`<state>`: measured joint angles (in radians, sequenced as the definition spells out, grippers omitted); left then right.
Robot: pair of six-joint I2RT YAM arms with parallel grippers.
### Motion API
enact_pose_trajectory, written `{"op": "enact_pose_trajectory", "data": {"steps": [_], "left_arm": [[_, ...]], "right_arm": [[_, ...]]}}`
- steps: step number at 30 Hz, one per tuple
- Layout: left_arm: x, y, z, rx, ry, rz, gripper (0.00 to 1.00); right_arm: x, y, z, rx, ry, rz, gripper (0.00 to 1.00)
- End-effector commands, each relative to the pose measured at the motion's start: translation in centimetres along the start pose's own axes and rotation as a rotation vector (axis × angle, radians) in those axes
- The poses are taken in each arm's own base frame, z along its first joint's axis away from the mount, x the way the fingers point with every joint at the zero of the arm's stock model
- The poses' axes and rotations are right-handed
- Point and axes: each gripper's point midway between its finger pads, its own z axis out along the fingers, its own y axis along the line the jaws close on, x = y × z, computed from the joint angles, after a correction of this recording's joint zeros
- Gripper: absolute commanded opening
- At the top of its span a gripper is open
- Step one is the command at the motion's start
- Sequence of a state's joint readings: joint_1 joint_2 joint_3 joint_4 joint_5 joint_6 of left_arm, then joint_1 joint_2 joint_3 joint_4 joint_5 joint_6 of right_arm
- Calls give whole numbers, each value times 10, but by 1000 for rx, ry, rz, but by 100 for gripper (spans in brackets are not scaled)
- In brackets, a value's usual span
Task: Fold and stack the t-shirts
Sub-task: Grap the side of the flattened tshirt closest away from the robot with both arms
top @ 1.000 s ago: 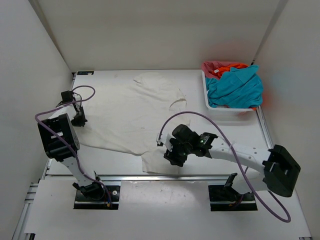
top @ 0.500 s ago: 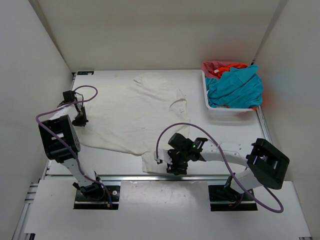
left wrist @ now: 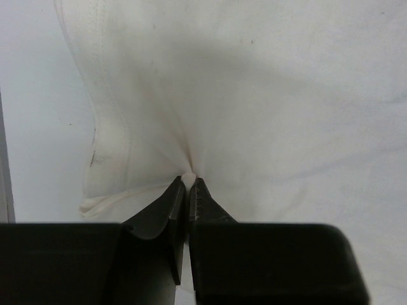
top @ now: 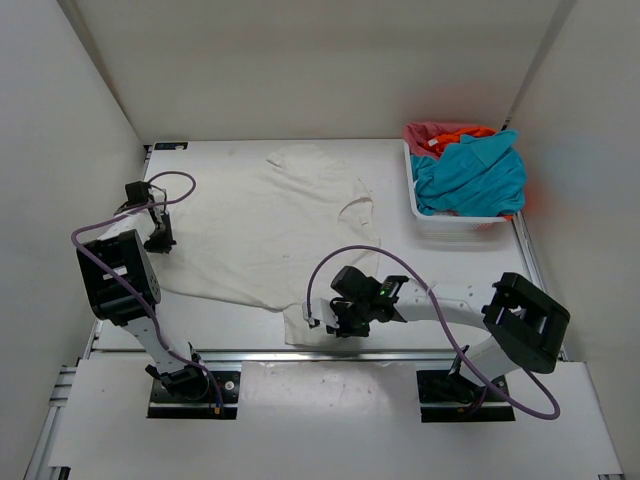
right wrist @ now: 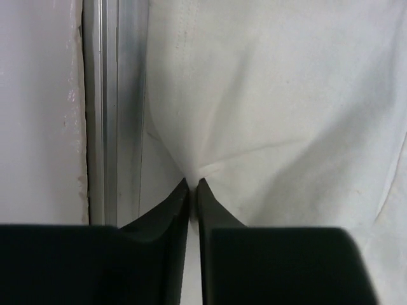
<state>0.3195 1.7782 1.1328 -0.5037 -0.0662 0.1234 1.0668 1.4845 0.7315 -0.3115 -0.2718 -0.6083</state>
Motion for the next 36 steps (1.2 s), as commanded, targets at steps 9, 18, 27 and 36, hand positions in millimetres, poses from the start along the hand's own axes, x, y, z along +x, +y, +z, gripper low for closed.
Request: {"op": "enact_pose_trajectory", "data": {"steps": [9, 18, 27, 36], "left_arm": [[-9, 14, -26, -28, -46, 3, 28], [-17, 10, -32, 12, -73, -22, 22], [-13, 22, -13, -34, -27, -25, 40], [-3, 12, 5, 3, 40, 10, 34]], "right_arm": [[2, -20, -25, 69, 15, 86, 0], [-34, -27, -48, 62, -65, 45, 0], [-30, -29, -50, 50, -49, 67, 0], [-29, -28, -48, 49, -48, 92, 0]]}}
